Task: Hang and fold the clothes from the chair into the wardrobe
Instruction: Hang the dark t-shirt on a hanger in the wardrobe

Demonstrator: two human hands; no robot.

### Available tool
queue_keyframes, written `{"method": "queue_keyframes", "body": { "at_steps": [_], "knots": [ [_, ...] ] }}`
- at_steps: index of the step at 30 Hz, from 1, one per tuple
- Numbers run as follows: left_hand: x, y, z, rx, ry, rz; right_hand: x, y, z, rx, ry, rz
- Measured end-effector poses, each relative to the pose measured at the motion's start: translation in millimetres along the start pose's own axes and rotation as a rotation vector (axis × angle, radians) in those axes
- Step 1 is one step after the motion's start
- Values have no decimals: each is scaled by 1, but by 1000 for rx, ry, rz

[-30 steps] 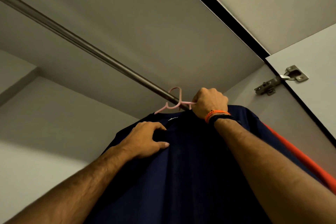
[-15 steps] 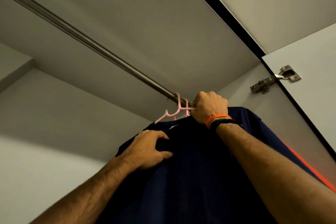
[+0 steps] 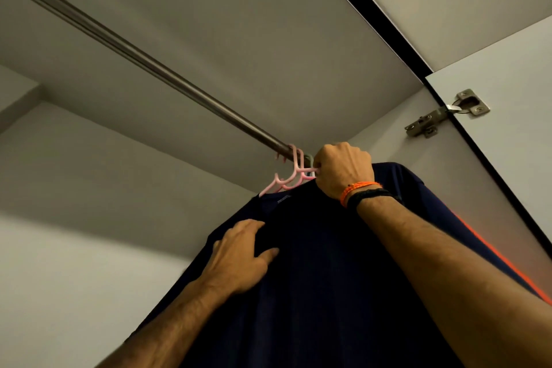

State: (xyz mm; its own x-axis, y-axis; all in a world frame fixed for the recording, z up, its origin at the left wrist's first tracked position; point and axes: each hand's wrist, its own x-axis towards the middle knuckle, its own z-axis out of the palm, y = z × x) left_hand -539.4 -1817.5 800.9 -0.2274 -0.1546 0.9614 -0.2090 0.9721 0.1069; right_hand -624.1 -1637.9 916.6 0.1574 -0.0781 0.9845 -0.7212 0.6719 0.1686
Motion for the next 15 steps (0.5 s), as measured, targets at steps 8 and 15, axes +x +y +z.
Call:
{"method": "queue_keyframes", "body": {
  "at_steps": [8,15],
  "knots": [
    [-1,11,12,54,-120,-10,-7,14,6,-17,-96,-63],
    [-7,19,-9,88,-131,-42,-23,11,-10,-26,-136,-158]
  ]
}}
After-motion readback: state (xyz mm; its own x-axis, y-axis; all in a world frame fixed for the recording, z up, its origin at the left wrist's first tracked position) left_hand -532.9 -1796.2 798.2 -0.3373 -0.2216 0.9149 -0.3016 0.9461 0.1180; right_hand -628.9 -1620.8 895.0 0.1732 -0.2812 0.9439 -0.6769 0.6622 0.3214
